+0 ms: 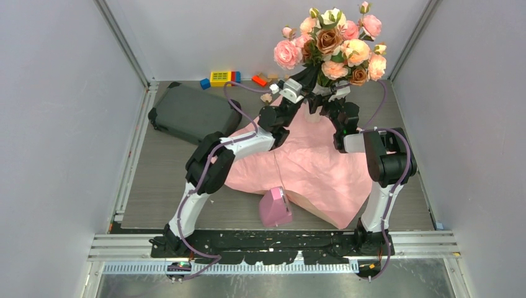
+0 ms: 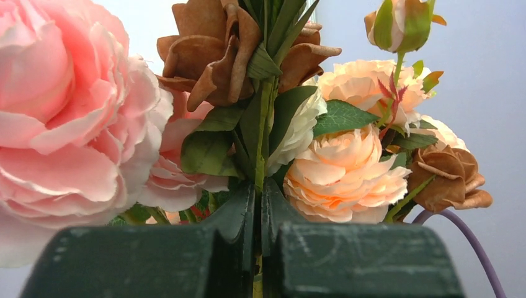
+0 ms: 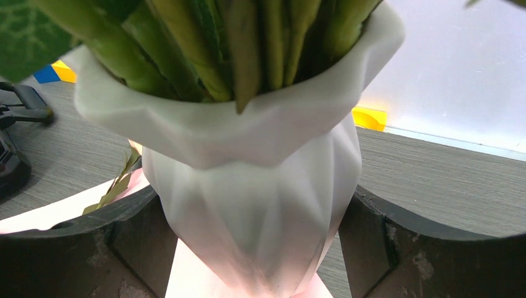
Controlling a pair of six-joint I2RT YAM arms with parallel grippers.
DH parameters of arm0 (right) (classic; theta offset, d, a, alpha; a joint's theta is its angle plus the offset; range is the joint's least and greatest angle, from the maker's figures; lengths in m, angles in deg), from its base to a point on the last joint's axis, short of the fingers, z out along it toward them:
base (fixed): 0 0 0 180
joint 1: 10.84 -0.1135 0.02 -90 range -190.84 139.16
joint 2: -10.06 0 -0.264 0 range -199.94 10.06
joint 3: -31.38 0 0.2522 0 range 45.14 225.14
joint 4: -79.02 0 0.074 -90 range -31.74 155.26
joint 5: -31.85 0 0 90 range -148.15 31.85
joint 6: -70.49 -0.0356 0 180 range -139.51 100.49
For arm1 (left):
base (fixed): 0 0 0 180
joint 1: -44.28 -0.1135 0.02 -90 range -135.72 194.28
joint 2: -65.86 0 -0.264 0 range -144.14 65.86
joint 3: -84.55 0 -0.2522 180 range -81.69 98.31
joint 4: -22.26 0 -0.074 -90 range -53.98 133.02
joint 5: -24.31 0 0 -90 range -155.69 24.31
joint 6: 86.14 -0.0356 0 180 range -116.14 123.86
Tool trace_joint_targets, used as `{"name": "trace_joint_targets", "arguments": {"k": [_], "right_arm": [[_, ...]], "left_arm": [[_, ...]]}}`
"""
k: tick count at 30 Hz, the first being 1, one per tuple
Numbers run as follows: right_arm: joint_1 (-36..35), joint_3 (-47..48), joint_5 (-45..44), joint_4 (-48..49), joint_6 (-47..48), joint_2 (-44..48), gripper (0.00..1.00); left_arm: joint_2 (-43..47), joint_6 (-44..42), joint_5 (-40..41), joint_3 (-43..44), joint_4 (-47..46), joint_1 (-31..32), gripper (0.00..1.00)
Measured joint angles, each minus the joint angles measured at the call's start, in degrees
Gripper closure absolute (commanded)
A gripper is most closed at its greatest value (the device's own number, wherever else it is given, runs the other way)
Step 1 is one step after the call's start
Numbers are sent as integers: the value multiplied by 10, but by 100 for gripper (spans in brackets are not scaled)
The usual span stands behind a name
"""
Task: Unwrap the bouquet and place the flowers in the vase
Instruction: Insert the fake flower into the vase.
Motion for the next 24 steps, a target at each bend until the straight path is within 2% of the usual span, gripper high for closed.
{"name": "trace_joint_targets", "arguments": {"k": [24], "right_arm": [[0, 0, 1, 0, 1, 0, 100]], "left_arm": [[0, 26, 29, -57, -13, 5, 100]]}}
